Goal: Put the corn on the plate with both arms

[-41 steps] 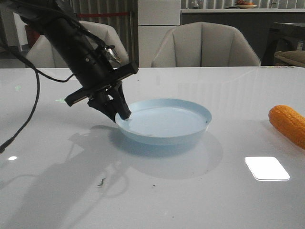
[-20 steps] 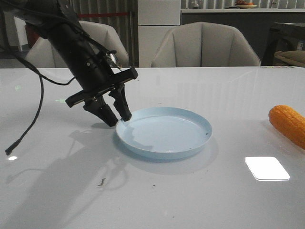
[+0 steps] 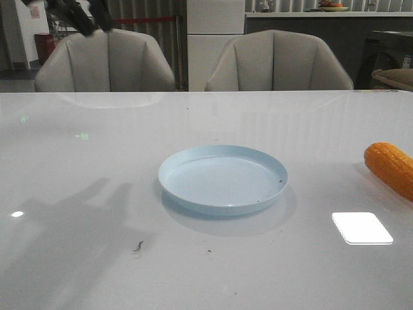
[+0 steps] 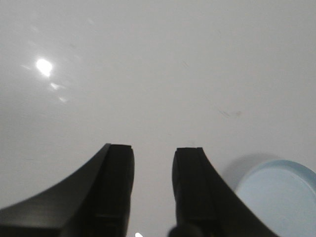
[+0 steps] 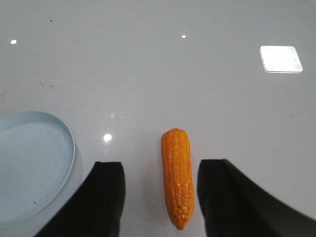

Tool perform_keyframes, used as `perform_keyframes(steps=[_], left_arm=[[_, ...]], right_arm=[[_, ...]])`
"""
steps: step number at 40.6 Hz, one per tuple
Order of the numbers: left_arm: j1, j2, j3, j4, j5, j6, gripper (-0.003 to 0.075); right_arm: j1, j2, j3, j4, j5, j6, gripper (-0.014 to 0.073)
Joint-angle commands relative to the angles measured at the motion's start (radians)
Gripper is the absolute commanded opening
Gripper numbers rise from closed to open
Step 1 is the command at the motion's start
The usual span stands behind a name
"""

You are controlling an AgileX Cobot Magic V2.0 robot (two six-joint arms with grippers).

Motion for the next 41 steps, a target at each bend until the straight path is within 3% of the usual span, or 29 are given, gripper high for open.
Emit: perform_keyframes(steps=[1, 7, 17, 24, 30, 37, 41], left_arm=[[0.004, -0.169, -0.044, 0.121, -0.041, -0.015, 0.0300], [0.004, -0.273, -0.038, 0.212, -0.053, -0.039, 0.0300], [-0.009, -0.339, 0.021, 0.304, -0.078, -0.039, 0.0300], [-0.009, -0.357, 0.227, 0.402, -0.182, -0.039, 0.0300], [-0.016, -0.427, 0.409, 0.391, -0.229, -0.040, 0.0300], [-0.019, -0.661, 0.675, 0.349, -0.524, -0.048, 0.0300], [-0.019, -0.790, 0.802, 0.349, -0.583, -0.049, 0.0300]], right_arm=[[-0.005, 0.075, -0.140, -0.018, -0.006, -0.001, 0.0472], [-0.005, 0.250, -0.307, -0.035, 0.103, -0.002, 0.0588], [-0.005, 0.540, -0.528, -0.056, 0.154, -0.002, 0.0591], [-0.005, 0.700, -0.631, -0.089, 0.197, -0.002, 0.0591], [-0.005, 0.803, -0.659, -0.158, 0.255, -0.002, 0.0591], [-0.007, 0.896, -0.659, -0.118, 0.326, -0.001, 0.0591], [-0.007, 0.913, -0.659, -0.130, 0.328, -0.001, 0.0591]])
